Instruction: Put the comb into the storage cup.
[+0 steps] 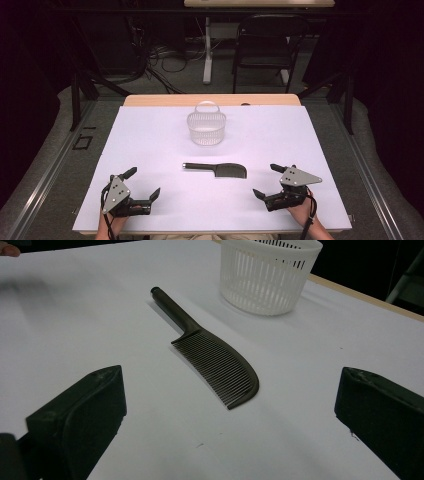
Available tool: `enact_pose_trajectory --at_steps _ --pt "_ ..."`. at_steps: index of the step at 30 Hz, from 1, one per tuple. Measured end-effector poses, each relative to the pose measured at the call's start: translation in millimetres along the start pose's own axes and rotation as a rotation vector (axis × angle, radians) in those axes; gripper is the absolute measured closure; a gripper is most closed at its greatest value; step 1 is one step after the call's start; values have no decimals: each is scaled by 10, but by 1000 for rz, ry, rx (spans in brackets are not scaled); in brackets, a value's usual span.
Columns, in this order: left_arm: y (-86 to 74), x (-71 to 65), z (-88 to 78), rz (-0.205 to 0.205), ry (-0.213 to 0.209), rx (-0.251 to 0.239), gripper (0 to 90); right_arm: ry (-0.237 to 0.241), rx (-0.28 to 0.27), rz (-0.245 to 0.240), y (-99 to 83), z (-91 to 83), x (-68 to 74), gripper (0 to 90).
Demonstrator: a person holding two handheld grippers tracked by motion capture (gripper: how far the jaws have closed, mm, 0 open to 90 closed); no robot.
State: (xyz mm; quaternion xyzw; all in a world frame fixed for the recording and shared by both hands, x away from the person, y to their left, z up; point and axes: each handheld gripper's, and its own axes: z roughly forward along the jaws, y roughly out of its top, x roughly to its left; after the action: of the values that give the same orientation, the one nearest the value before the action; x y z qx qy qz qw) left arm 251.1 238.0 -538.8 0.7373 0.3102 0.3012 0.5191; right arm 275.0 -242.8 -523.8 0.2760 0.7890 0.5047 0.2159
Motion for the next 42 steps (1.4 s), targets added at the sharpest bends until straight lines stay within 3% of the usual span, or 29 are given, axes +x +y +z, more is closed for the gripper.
enact_pose_trajectory --at_steps 42 --pt "-4 4 11 1 -3 10 3 34 49 -20 280 508 -108 0"
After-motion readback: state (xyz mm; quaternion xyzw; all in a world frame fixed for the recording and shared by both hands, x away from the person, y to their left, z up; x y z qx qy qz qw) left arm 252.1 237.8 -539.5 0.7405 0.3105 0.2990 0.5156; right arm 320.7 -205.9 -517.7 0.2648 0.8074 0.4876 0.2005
